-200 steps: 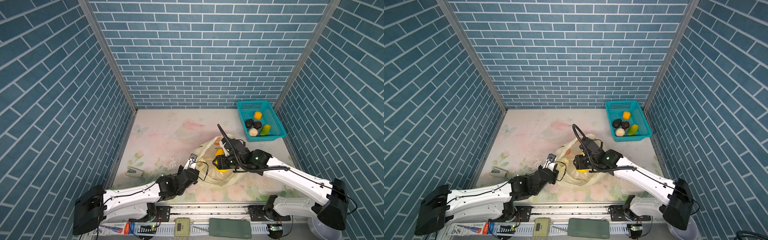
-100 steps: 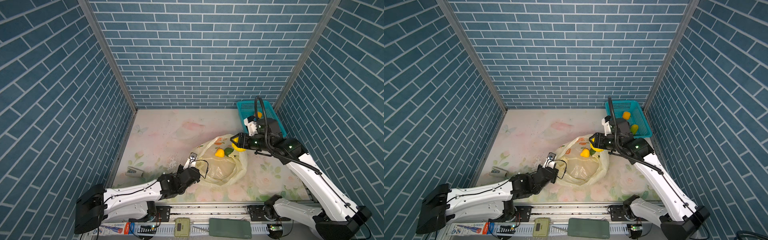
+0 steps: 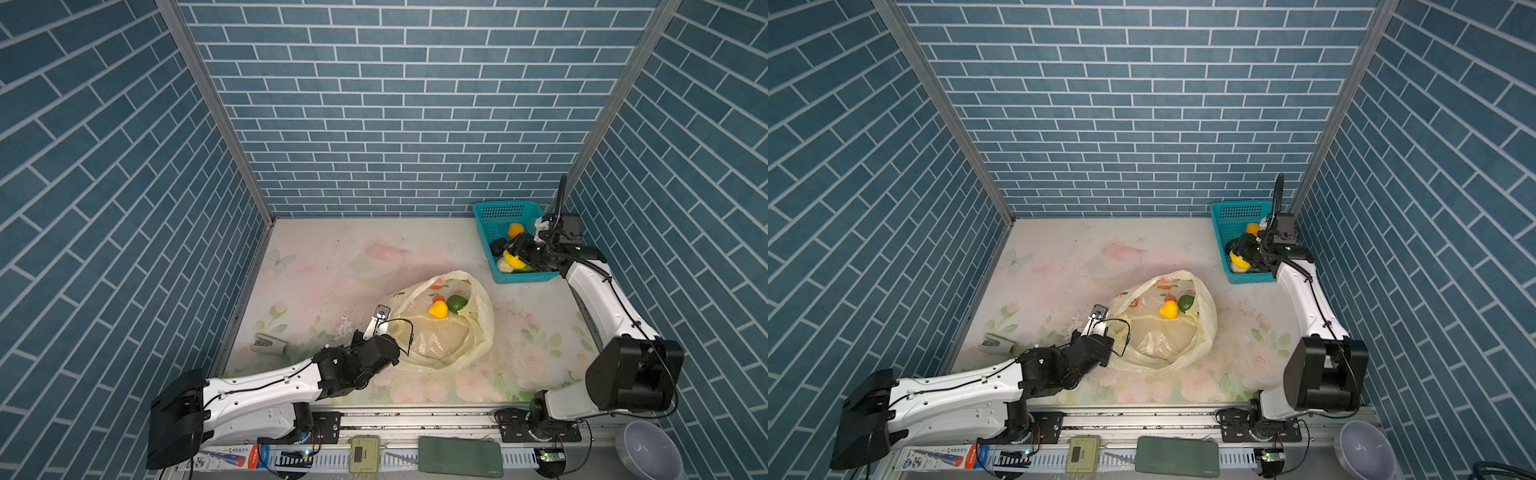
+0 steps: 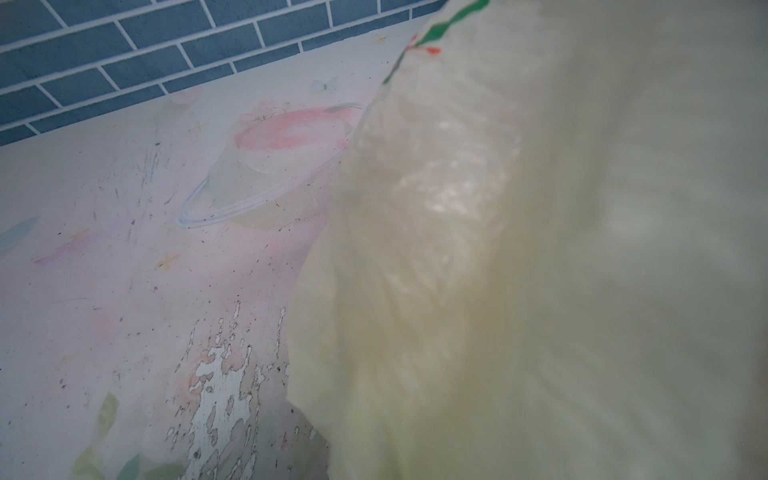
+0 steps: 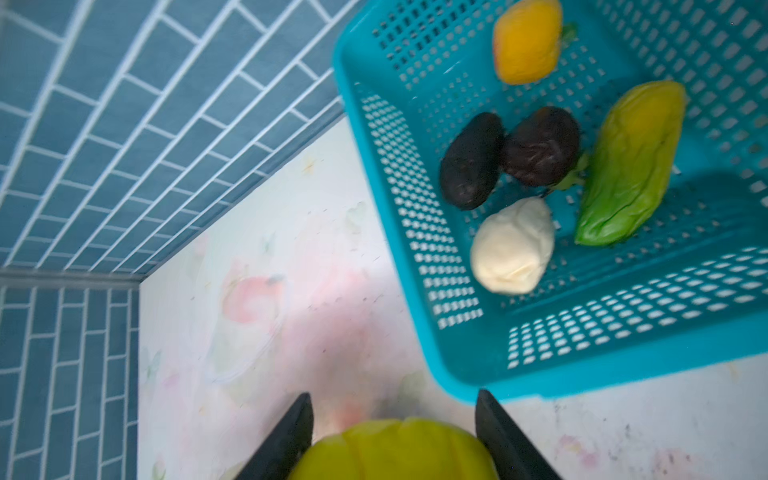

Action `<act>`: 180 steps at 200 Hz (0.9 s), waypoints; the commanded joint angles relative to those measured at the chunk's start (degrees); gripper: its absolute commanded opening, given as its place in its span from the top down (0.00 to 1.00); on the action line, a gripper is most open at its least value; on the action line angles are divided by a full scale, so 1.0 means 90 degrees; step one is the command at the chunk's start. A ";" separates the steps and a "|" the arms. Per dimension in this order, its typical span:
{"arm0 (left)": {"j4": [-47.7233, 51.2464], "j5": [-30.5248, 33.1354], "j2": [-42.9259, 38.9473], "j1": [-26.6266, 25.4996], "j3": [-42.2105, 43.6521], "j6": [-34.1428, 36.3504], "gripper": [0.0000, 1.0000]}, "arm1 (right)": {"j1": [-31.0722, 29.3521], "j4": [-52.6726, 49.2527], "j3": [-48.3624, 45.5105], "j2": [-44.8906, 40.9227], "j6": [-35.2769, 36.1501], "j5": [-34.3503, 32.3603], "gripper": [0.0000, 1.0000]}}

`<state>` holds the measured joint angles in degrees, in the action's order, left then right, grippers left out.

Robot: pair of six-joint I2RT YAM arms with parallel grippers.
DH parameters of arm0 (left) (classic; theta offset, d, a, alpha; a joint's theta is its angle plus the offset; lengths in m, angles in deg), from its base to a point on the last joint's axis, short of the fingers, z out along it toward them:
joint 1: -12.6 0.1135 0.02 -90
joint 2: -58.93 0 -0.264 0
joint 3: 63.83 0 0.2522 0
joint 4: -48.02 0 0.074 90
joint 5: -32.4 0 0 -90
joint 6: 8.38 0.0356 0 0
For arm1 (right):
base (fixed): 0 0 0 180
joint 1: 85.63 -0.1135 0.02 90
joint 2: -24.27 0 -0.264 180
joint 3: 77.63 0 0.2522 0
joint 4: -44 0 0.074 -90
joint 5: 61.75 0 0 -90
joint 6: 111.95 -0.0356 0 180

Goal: Untie the knot of the plastic bag and take out the fruit
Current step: 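Lift the yellow fruit out and carry it over the teal basket, then open the right gripper to drop the yellow fruit into the basket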

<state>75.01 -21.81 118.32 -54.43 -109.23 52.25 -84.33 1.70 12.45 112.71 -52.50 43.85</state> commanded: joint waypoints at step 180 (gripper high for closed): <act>0.0268 0.0119 -0.0053 -0.0053 -0.0211 -0.0173 1.00 | 0.0672 -0.0150 0.2866 0.2922 0.0620 -0.1320 0.22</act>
<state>75.74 -21.64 118.41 -54.82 -109.49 50.99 -77.67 0.67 42.19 145.56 -48.63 32.18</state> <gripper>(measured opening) 0.044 0.778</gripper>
